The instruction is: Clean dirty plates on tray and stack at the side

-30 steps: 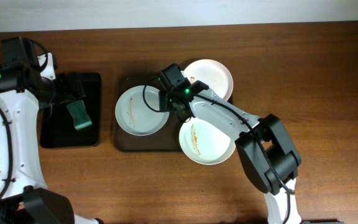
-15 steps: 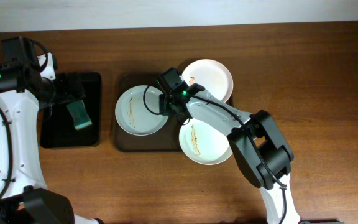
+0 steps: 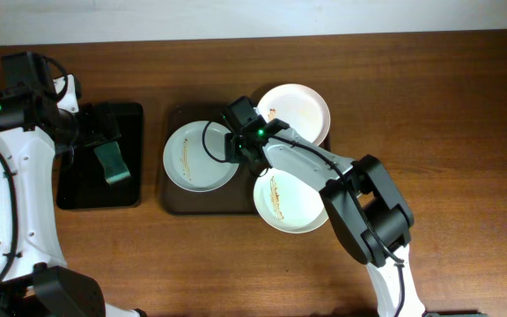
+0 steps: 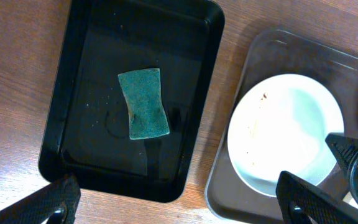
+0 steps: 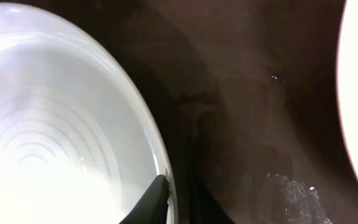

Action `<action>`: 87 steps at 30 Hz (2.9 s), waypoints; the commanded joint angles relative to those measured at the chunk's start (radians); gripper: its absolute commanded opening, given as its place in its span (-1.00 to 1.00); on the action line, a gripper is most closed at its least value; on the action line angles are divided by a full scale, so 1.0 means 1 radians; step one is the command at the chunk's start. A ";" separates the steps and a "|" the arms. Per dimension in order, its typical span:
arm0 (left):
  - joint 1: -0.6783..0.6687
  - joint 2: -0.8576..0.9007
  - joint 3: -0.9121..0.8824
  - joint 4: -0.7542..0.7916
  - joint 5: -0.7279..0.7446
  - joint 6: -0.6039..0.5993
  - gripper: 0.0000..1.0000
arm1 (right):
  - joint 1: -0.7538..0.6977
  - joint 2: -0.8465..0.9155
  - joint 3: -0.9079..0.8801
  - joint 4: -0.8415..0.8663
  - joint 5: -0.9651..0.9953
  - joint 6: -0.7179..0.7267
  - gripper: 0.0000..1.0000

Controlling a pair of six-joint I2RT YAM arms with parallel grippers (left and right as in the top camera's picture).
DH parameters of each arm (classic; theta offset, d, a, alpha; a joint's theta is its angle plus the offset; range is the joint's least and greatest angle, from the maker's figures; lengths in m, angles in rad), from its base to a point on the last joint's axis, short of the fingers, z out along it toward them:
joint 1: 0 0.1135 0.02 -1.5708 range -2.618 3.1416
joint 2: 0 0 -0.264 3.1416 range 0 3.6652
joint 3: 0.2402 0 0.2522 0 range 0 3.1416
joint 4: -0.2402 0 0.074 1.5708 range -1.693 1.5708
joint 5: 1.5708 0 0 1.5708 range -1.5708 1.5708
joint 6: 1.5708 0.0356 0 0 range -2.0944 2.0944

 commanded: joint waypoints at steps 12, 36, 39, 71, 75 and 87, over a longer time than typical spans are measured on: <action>0.002 0.034 -0.089 0.007 -0.064 -0.040 0.98 | 0.005 0.031 0.000 -0.016 -0.006 0.005 -0.92; -0.008 0.343 -0.163 0.234 -0.116 -0.156 0.34 | 0.005 0.031 0.000 -0.016 -0.006 0.005 -0.92; -0.008 0.379 -0.163 0.234 -0.118 -0.155 0.34 | 0.005 0.031 0.000 -0.016 -0.006 0.005 -0.92; -0.060 0.333 0.185 -0.068 0.019 0.067 -0.98 | 0.004 0.031 0.000 -0.013 -0.003 0.005 -0.92; -0.134 0.296 0.183 -0.070 0.113 0.142 -0.98 | -0.016 0.031 0.000 -0.013 -0.069 0.004 -0.92; -0.298 0.300 -0.061 0.233 0.223 0.084 -0.98 | -0.088 0.031 -0.001 -0.020 -0.336 -0.025 -0.92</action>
